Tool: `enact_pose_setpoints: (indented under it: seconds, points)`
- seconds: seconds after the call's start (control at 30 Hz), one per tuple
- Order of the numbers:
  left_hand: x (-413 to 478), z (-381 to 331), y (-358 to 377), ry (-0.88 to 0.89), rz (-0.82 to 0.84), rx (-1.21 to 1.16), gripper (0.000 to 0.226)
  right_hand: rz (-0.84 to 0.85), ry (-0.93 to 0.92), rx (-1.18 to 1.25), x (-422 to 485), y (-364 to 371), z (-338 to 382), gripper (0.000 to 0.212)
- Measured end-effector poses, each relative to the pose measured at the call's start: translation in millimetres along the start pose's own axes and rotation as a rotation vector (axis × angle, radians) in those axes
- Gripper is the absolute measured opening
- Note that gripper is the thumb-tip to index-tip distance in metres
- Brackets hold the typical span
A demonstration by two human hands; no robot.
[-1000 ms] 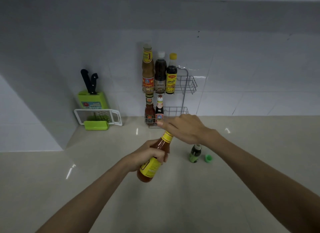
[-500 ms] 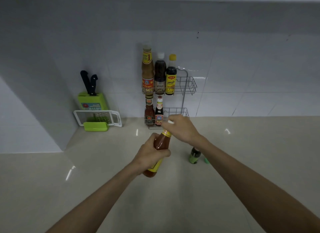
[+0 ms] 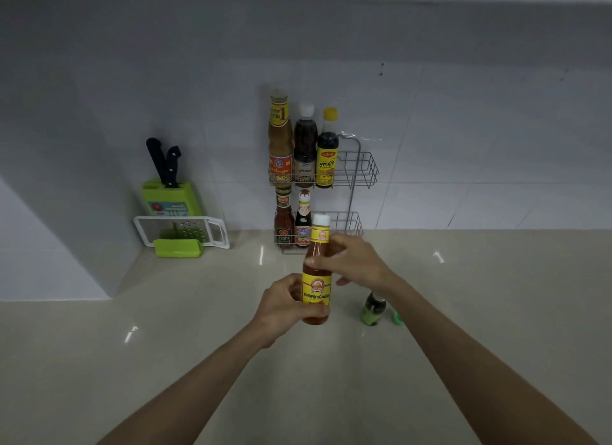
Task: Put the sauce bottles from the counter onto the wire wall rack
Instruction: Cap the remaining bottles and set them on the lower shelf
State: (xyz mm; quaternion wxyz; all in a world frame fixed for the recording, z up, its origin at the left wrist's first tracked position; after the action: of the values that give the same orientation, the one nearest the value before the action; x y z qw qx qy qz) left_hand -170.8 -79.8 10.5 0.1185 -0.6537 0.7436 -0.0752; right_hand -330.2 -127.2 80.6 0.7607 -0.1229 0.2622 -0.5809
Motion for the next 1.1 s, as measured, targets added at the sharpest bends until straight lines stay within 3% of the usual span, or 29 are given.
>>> enact_pose_setpoints:
  seconds: [0.17,0.27,0.47,0.67,0.87,1.1]
  points:
    - [38.6,10.4,1.9,-0.035,0.053,-0.023,0.084,-0.074,0.034,0.143,32.9,-4.8,-24.3,0.034]
    - [73.7,13.3,-10.3,-0.062,0.133,-0.071,0.087,-0.213,0.005,0.177,68.0,-16.8,-36.6,0.035]
    - [146.4,10.1,-32.7,-0.042,-0.078,0.004,0.068,-0.407,-0.126,0.182,135.2,-24.0,-50.3,0.037]
    - [199.8,16.2,-46.8,-0.191,-0.187,-0.019,0.092,-0.396,-0.145,0.113,181.6,-8.6,-63.9,0.030]
    - [213.3,30.2,-46.5,-0.153,-0.151,0.022,0.068,-0.395,-0.092,-0.070,222.8,4.5,-65.6,0.035]
    - [215.0,42.7,-48.6,-0.172,-0.141,0.049,0.082,-0.340,0.022,-0.154,246.0,0.8,-69.8,0.035]
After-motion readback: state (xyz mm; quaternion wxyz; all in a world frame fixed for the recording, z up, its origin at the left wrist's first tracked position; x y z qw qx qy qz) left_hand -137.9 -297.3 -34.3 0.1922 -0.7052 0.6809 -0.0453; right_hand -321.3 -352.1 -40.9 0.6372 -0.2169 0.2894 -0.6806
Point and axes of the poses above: each hand's wrist, its own x-axis towards the middle knuckle, its own y-axis out of the palm, z = x × y, the point moved 1 cm from there along x, towards the middle knuckle, and after that the axes turned 9 degrees about y, right-handed, at the moved point
